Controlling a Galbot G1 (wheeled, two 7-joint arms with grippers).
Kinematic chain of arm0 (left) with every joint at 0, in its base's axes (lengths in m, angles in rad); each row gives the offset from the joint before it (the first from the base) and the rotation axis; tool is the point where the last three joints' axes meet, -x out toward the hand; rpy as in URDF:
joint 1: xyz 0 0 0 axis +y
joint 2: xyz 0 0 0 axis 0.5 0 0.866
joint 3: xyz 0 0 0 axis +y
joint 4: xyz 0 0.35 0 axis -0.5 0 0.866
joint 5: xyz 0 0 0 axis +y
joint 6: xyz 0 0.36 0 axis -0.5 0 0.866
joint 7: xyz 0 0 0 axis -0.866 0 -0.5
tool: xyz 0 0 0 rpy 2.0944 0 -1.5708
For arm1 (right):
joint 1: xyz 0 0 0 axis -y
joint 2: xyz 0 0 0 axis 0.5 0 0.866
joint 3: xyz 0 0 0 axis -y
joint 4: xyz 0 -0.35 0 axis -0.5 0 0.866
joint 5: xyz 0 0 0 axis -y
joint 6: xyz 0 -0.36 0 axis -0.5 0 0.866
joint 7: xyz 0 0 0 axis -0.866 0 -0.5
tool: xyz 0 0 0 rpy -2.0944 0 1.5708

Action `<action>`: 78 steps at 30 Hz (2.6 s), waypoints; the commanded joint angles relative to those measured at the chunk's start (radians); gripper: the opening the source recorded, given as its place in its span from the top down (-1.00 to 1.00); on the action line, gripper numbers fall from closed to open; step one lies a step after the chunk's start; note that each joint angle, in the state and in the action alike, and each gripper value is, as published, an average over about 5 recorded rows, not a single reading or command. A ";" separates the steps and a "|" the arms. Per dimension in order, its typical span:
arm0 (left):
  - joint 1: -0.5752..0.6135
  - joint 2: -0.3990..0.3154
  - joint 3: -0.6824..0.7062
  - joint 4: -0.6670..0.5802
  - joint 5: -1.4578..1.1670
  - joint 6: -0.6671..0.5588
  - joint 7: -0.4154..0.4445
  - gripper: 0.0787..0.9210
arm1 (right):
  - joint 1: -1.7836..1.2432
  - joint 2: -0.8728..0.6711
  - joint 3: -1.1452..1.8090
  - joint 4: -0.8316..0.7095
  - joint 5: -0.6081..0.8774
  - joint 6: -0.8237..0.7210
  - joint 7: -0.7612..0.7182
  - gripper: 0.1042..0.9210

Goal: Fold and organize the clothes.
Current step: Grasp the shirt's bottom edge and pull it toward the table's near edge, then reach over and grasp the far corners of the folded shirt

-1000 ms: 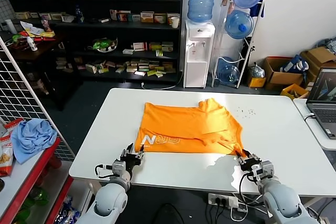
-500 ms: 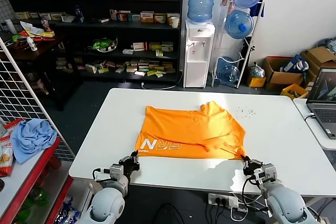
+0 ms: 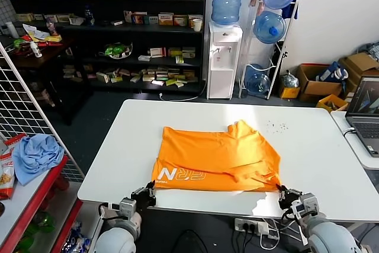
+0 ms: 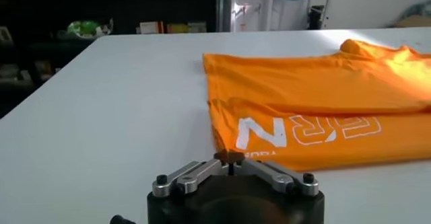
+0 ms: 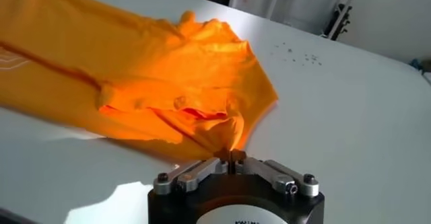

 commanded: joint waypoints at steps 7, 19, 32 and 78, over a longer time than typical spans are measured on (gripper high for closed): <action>0.131 0.014 -0.010 -0.130 0.034 -0.008 0.008 0.86 | -0.079 -0.010 0.016 0.089 0.008 -0.005 0.039 0.72; -0.014 0.047 -0.008 -0.130 0.016 -0.003 0.031 0.05 | 0.008 -0.054 0.053 0.105 0.029 0.102 0.015 -0.13; -0.476 -0.021 0.108 0.287 -0.075 0.003 0.026 -0.74 | 0.558 -0.032 -0.085 -0.379 0.245 0.062 -0.076 -0.75; -0.844 -0.187 0.166 0.885 -0.151 0.068 0.125 -0.77 | 0.952 0.247 -0.254 -0.972 0.077 0.028 -0.303 -0.48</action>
